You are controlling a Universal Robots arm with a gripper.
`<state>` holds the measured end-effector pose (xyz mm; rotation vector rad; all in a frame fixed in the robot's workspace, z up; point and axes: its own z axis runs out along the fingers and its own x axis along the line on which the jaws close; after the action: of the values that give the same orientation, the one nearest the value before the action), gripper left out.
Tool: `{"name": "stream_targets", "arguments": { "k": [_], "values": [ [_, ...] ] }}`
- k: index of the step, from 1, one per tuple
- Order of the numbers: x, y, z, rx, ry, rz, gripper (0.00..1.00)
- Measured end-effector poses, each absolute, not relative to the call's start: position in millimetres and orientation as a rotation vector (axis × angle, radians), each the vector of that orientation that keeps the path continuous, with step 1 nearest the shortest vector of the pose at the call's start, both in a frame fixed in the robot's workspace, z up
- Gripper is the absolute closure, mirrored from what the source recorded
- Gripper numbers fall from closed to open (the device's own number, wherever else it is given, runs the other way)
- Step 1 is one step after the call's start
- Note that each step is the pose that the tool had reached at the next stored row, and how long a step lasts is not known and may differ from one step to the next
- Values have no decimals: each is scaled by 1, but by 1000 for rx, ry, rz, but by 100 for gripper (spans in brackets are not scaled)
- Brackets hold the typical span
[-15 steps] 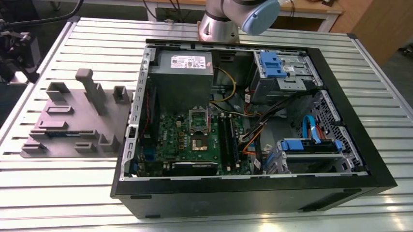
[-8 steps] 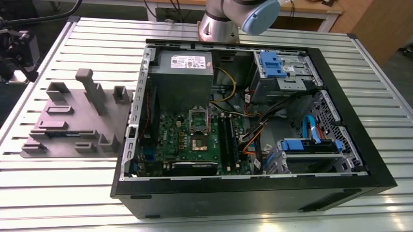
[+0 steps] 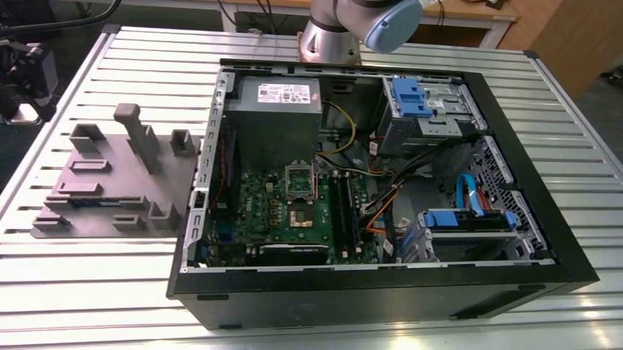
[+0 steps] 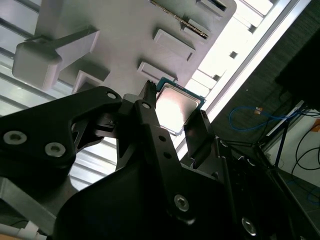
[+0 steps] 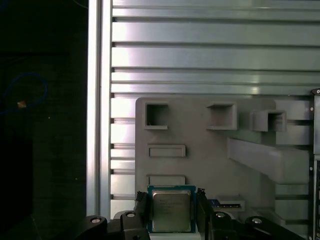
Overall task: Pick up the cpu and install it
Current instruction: 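Pick up the cpu and move it towards the insertion slot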
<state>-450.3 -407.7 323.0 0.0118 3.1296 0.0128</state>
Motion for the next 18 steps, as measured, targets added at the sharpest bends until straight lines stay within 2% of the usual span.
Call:
{"name": "stream_targets", "arguments": {
  "k": [18],
  "values": [
    [-447, -408, 325, 12, 3130, 13, 53]
  ]
}}
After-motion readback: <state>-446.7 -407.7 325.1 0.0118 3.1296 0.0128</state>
